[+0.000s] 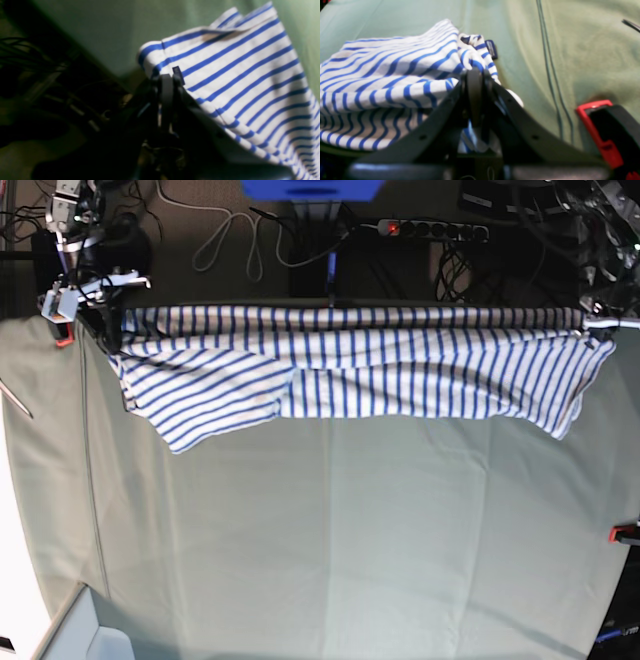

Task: Layout the t-shirt on the table in an organized manner, then fold the t-shirt properly
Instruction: 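Lift the held edge with both grippers and fold it over the shirt, then regrasp the folded shirt ends with both grippers and straighten the strip, then press and smooth the folded strip's middle with the left gripper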

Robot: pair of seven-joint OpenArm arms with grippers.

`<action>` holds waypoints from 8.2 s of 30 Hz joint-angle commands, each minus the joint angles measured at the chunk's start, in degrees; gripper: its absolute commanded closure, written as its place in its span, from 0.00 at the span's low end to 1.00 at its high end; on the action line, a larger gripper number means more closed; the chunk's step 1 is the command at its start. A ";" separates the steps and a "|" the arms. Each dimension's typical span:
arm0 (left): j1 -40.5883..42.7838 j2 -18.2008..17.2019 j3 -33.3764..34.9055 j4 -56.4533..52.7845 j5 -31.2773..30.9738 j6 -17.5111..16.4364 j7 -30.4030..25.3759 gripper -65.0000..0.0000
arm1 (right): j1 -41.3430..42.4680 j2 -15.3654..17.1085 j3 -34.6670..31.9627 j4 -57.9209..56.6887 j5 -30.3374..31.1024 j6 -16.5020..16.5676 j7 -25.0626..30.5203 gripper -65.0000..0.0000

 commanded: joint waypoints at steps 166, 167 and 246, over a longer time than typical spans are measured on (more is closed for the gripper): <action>-2.79 12.16 17.75 24.96 8.68 0.64 -0.12 1.00 | 7.09 -7.79 -3.58 19.03 -5.53 0.20 -41.43 1.00; -1.91 12.16 20.38 26.27 11.14 0.64 -0.21 1.00 | 7.09 -7.79 -3.58 19.03 -5.53 0.20 -41.43 1.00; -0.59 -14.82 91.06 23.29 12.90 28.07 -14.80 0.73 | 7.71 -7.35 -3.23 19.21 -5.71 0.20 -41.78 1.00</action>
